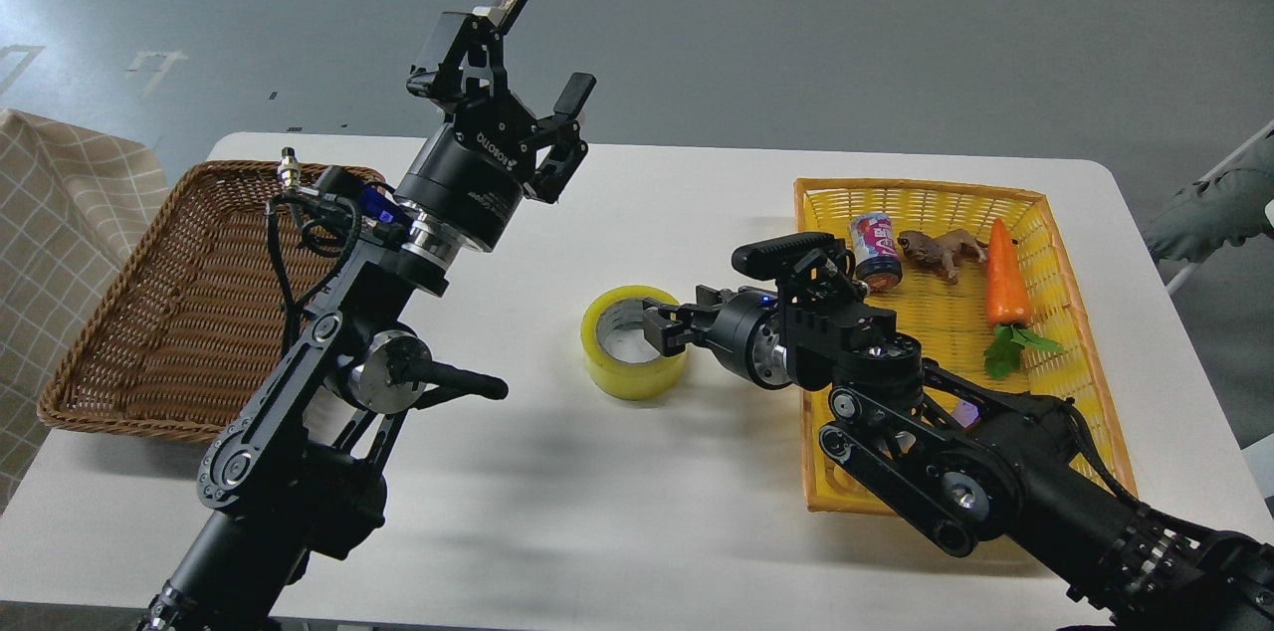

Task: Place and transfer tape with both arms
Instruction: 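Withdraw the right gripper upward away from the tape roll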

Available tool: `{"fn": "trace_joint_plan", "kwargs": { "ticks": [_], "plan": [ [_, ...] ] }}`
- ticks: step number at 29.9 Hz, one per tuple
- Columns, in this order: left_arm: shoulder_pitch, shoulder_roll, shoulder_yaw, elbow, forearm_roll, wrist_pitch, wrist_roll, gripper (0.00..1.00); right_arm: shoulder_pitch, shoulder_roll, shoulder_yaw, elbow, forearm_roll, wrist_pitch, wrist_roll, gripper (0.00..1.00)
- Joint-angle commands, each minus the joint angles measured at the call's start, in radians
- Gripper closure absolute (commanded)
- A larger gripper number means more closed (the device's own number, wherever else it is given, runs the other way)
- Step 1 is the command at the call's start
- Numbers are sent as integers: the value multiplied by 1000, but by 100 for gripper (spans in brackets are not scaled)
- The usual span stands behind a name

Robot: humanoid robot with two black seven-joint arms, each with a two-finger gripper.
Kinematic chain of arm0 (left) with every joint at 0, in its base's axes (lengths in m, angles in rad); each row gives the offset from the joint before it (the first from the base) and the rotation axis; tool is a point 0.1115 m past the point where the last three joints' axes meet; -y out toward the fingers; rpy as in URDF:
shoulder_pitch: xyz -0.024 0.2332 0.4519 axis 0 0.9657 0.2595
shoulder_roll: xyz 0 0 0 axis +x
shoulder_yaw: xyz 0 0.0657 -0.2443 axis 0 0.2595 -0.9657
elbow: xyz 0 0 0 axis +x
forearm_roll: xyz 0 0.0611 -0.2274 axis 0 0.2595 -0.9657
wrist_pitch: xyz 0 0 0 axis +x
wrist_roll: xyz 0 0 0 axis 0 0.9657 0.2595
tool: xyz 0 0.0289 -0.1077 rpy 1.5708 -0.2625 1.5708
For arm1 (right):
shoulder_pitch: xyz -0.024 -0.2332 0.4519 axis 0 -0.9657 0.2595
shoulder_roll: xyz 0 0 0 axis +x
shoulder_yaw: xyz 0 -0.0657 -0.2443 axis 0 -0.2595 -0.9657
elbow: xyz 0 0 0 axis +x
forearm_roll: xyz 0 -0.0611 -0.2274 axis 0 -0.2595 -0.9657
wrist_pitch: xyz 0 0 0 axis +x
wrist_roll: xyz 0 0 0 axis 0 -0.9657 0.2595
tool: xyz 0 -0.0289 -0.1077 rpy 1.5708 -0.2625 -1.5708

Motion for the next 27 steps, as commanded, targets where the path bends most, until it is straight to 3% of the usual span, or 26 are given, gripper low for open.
{"fn": "trace_joint_plan", "kwargs": {
  "ticks": [1,2,4,16,21,27],
  "plan": [
    [3,0,-2,2,0,0,0,2,12,0,49,24,1,-19,0,14],
    [3,0,-2,2,1,2,2,2,15,0,65,47,1,-35,0,4],
    [3,0,-7,3,3,2,2,2,18,0,89,93,1,-64,0,2],
    [0,0,-39,5,-12,7,-5,2,-69,0,368,351,19,-87,0,0],
    [0,0,-57,5,-14,42,-11,2,-112,0,459,455,218,-82,1,0],
    [0,0,-71,-1,-14,13,-15,2,-117,0,561,472,512,-82,12,0]
  ]
}}
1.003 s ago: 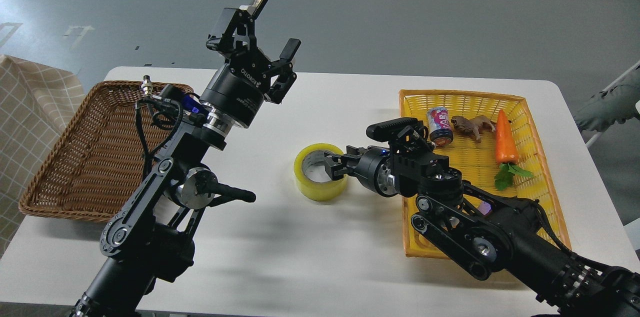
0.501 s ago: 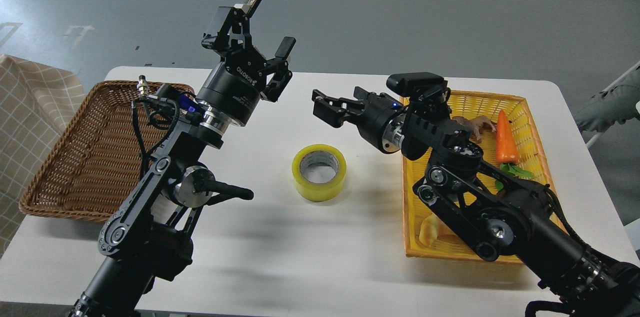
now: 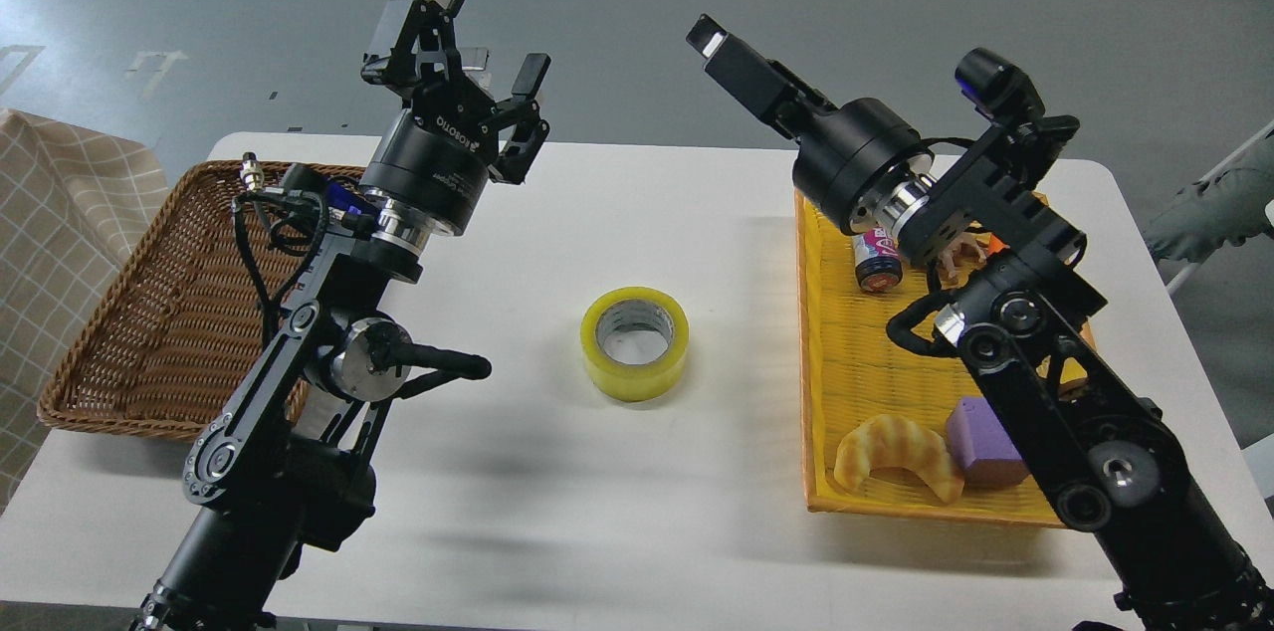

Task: Place and transfer tape with both arms
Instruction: 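Withdraw the right gripper upward away from the tape roll, then reach the left gripper to the tape roll on the table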

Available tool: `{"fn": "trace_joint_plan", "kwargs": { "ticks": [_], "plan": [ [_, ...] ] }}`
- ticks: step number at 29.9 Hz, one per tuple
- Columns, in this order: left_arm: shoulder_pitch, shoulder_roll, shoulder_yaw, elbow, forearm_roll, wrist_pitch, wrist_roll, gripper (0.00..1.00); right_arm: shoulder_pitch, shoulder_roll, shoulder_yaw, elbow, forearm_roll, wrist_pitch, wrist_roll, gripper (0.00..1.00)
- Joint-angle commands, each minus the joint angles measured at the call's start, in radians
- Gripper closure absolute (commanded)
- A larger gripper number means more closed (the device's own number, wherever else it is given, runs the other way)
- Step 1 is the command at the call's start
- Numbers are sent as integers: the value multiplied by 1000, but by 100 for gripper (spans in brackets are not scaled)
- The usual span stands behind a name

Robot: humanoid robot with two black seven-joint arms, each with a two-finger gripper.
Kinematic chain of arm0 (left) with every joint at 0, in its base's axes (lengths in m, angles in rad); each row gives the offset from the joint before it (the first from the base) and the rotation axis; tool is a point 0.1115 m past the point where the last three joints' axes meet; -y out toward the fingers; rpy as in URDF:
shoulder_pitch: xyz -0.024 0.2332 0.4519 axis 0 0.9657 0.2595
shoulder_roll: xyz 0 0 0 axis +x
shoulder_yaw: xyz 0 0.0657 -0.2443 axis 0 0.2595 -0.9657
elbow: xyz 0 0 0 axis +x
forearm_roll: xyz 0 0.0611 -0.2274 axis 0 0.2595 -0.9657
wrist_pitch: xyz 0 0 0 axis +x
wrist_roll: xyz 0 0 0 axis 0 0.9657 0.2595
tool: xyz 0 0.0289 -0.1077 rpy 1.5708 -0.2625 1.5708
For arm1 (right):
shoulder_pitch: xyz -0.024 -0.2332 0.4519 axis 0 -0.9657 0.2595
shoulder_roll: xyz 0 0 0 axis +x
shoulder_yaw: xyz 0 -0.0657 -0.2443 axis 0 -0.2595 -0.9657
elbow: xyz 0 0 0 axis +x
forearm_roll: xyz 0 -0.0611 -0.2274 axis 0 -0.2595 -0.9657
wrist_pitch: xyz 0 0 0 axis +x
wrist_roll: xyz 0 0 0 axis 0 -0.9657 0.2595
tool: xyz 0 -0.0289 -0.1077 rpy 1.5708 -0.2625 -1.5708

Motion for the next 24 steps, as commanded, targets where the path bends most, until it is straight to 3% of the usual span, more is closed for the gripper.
{"fn": "trace_joint_plan", "kwargs": {
  "ticks": [1,5,7,11,19,24],
  "plan": [
    [1,0,-24,-6,-1,-19,-10,2,-2,0,68,5,148,1,6,0],
    [1,0,-57,2,-16,-14,-56,2,-2,0,162,3,319,1,12,0],
    [1,0,-53,2,-16,-14,-56,2,-3,0,176,3,365,3,21,0],
    [1,0,-46,0,-16,-10,-46,2,-8,0,179,3,459,8,83,0],
    [-2,0,-38,-3,-15,-5,-25,2,-16,0,182,2,617,11,90,0],
    [-10,0,17,-1,69,32,-69,2,-14,0,186,-11,780,85,95,0]
  ]
}}
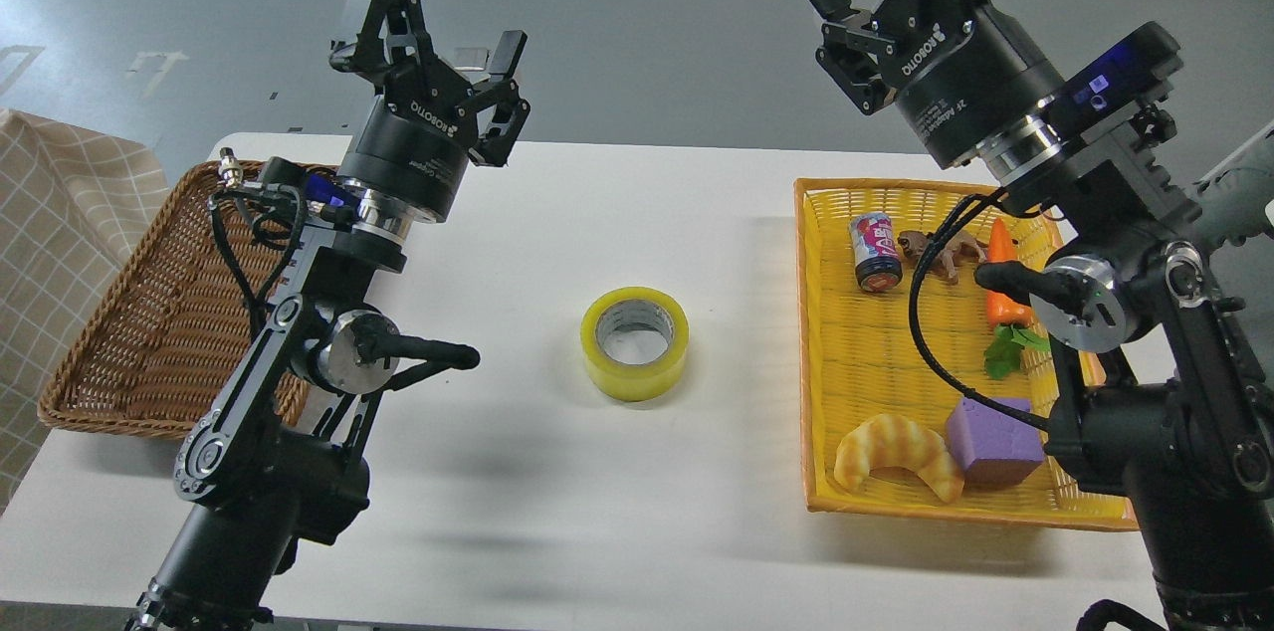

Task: Place and transfer tape with both arms
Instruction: 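Reach the left gripper to the tape roll on the table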

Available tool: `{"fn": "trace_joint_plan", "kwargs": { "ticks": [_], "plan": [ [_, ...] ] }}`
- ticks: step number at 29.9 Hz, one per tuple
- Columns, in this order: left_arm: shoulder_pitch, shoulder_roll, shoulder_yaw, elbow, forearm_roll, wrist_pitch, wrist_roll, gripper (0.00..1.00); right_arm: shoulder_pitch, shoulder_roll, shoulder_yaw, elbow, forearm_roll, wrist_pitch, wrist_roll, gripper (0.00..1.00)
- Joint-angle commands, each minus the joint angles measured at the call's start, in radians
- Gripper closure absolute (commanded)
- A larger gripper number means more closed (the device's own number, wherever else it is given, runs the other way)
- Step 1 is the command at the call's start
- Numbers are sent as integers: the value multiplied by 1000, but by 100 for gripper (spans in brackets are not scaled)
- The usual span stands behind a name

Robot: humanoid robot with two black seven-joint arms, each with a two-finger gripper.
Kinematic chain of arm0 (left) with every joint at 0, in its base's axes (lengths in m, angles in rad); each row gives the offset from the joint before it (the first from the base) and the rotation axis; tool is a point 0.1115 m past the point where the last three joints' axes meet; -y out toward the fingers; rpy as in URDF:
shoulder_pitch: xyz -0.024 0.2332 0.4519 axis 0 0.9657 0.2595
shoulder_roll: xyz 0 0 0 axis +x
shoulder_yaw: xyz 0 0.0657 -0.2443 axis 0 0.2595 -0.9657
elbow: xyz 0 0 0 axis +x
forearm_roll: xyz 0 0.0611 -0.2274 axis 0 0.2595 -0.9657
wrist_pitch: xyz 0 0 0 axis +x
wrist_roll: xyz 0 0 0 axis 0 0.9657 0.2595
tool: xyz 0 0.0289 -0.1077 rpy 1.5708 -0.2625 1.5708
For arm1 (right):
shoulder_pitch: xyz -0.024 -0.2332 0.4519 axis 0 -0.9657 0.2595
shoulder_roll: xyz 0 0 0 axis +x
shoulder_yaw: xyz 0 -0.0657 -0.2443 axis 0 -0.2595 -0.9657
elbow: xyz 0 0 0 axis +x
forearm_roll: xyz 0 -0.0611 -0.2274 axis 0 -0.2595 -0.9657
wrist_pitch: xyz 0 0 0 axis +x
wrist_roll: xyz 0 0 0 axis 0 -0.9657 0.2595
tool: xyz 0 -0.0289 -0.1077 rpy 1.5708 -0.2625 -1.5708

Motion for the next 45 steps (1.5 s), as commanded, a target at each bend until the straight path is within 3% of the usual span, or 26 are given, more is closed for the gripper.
{"fn": "trace_joint_plan", "kwargs": {
  "ticks": [1,4,9,12,14,16,18,22,24,30,34,38,45],
  "plan": [
    [-6,0,20,3,73,36,-37,2,-3,0,7,-7,97,78,3,0],
    [-3,0,21,7,78,30,-48,2,-7,0,15,-27,103,138,39,0],
    [5,0,25,7,98,11,-57,2,-21,0,15,-41,102,149,91,0],
    [-12,0,79,26,302,37,-131,2,-26,0,16,-40,99,149,115,1],
    [-15,0,106,42,446,71,-151,2,-26,0,16,-40,99,149,118,1],
    [-21,3,145,68,688,132,-148,2,-29,-17,24,-37,99,149,118,1],
    [-35,24,193,92,795,134,-146,2,-29,-23,28,-34,100,149,118,1],
    [-69,84,312,174,914,149,-134,2,-35,-25,48,-21,100,146,118,1],
    [-93,123,393,227,1055,206,-131,2,-40,-25,59,-17,100,146,118,1],
    [-119,201,525,250,1227,237,-131,2,-29,-23,87,-9,102,146,118,1],
    [-147,251,562,315,1269,237,-131,2,-21,-22,100,-9,103,142,118,1],
    [-224,278,683,466,1269,237,-128,2,-20,-18,139,-10,103,142,118,1],
    [-282,278,738,577,1269,237,-123,2,-20,-20,177,-14,111,147,118,1]
  ]
}}
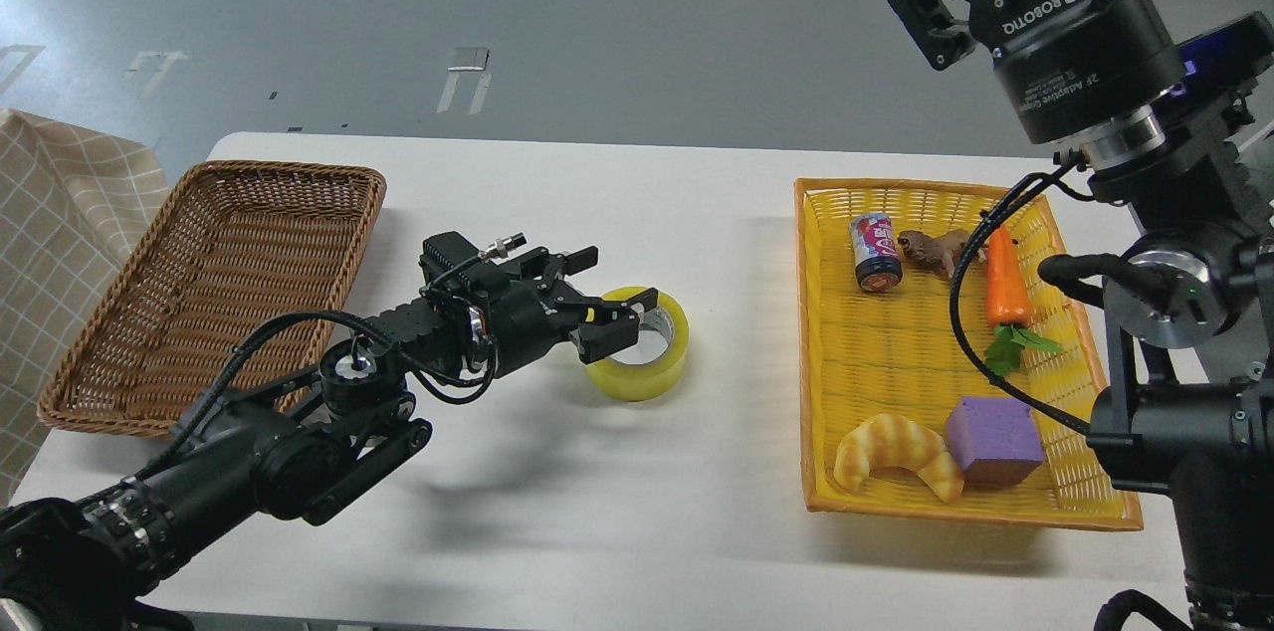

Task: Place and transfer tape with both arms
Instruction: 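Reach the left gripper to the tape roll on the table, then grasp the tape roll's rim with the left gripper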

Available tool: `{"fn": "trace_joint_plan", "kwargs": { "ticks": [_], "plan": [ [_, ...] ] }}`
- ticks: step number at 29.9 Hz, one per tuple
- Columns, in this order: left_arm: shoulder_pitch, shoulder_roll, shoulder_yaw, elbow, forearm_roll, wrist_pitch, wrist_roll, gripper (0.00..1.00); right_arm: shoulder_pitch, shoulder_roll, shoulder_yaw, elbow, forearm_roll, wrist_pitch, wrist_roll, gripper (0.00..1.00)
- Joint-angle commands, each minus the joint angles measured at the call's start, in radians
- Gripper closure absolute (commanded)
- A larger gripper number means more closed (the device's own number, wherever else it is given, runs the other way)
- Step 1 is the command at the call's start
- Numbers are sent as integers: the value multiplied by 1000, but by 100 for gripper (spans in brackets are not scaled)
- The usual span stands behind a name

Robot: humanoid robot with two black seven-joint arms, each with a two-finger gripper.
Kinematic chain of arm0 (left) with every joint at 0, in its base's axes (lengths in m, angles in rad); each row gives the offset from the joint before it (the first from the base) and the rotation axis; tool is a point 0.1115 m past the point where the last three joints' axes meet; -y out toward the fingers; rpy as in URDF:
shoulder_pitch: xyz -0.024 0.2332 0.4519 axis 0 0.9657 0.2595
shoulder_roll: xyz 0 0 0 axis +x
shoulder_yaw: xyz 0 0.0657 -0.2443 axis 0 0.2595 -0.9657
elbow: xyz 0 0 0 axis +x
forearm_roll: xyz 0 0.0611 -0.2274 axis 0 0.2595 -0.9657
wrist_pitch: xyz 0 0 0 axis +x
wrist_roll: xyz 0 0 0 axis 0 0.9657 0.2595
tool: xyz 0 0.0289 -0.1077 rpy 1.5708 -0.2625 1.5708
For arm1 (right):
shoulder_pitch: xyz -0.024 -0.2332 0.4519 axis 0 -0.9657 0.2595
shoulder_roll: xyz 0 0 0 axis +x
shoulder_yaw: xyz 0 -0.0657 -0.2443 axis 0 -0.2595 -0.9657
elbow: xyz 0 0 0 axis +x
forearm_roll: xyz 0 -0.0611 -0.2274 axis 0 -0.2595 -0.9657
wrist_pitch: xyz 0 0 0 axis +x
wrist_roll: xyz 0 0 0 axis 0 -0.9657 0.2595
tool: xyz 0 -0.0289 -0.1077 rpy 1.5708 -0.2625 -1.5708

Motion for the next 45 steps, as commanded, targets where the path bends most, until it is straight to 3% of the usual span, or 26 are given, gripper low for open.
{"fn": "trace_joint_plan", "kwargs": {
  "ticks": [1,17,22,30,31,35,39,43,44,45],
  "plan": [
    [-22,0,23,48,0,0,1,2,0,-1,18,-2,2,4,0,1],
    [-40,-4,98,69,0,0,-4,3,-18,-6,22,4,0,2,-2,1],
    [-40,-12,100,94,0,0,-4,15,-26,-20,62,16,2,4,-5,1],
    [-58,-17,124,109,0,-2,-2,16,-43,-40,81,44,2,4,-5,1],
    [-75,-8,161,111,0,-2,-7,29,-61,-46,85,51,2,4,-9,1],
    [-75,-8,161,111,0,-2,-7,29,-71,-55,87,53,2,4,-9,1],
    [-80,-4,176,111,0,-2,-9,43,-86,-58,98,64,2,4,-9,1],
    [-80,-4,178,112,0,-2,-7,44,-87,-58,101,64,2,6,-8,1],
    [-80,-4,178,125,0,-2,-6,53,-94,-58,102,64,2,6,-9,1],
    [-80,-6,178,126,0,-2,-4,53,-98,-58,104,64,2,4,-8,1]
  ]
}}
